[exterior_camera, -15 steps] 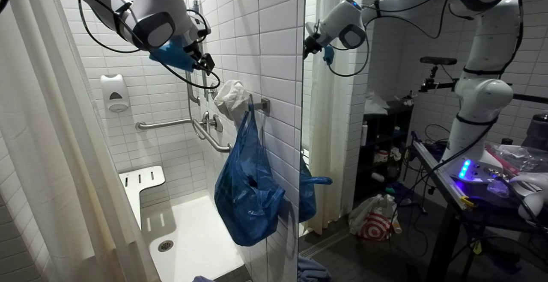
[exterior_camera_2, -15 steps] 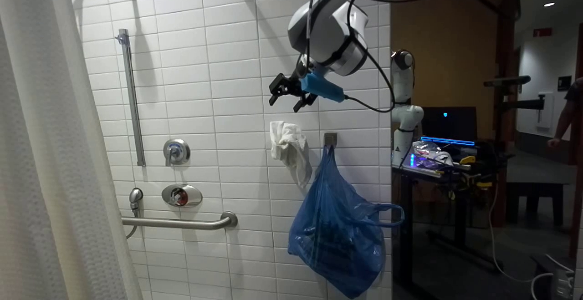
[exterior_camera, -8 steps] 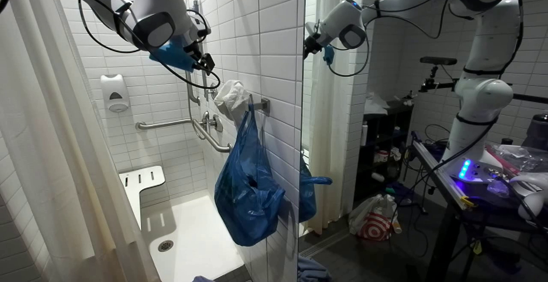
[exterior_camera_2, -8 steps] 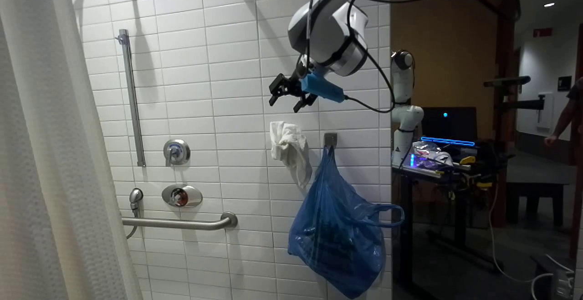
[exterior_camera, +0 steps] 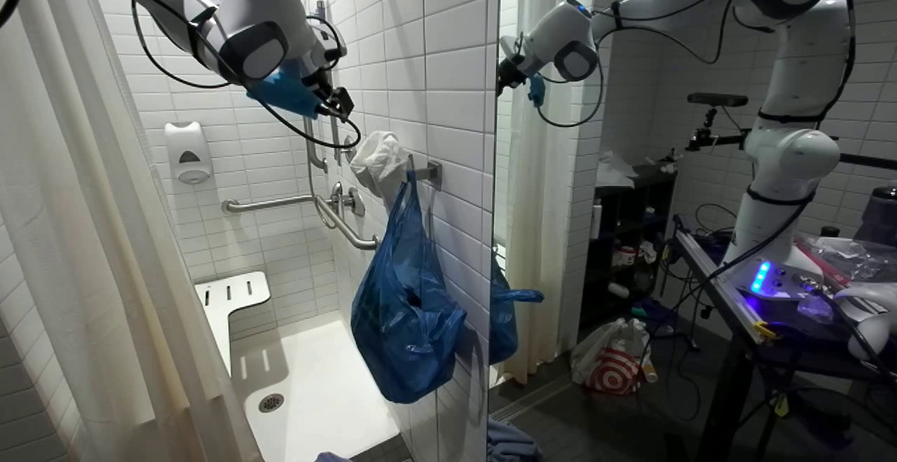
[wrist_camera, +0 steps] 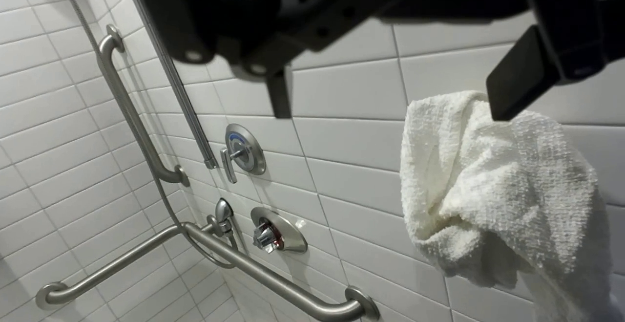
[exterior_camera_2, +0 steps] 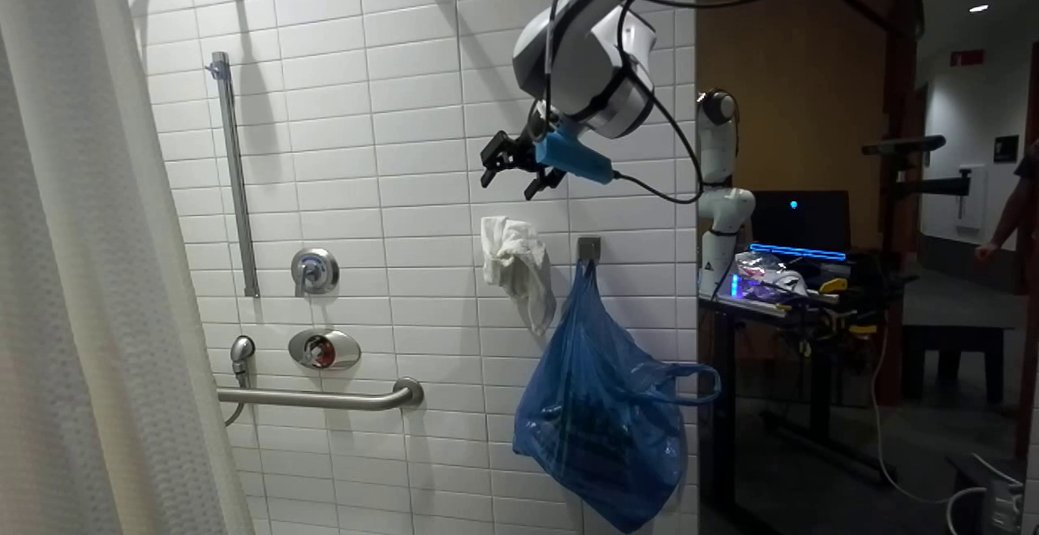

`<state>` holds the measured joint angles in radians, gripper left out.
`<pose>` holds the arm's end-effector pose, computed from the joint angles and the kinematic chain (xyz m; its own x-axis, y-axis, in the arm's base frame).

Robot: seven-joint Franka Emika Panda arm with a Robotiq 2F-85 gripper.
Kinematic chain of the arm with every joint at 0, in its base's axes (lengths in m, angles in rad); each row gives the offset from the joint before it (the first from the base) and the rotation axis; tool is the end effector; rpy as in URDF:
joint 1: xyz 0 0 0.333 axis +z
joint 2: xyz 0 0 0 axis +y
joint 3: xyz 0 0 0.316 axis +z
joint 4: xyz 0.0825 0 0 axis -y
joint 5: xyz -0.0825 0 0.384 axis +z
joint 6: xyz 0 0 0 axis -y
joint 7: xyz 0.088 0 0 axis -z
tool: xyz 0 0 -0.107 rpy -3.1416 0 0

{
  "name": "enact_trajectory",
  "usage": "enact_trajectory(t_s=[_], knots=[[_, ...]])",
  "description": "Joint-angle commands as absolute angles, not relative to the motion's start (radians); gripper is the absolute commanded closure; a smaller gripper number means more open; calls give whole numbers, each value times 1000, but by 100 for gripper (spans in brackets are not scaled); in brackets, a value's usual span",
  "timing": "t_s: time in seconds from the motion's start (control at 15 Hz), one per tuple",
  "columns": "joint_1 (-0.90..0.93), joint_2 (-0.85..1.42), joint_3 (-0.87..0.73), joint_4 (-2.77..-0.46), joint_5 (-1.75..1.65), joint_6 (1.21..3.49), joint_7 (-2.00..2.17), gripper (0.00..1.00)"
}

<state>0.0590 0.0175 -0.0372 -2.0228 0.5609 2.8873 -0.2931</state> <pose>0.6027 -0.0177 0.5345 0.6445 -0.2338 0.7280 -0.0375 -0.9606 -0.2752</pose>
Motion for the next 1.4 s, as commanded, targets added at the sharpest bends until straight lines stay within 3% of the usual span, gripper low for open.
enact_trajectory(t_s=[0.0,0.8,1.33], knots=[[60,46,-36,-1988,586,2923,-253,0],[21,185,-63,-1884,333,2922,175,0],[112,214,-194,-1859,57,2868,459,0]])
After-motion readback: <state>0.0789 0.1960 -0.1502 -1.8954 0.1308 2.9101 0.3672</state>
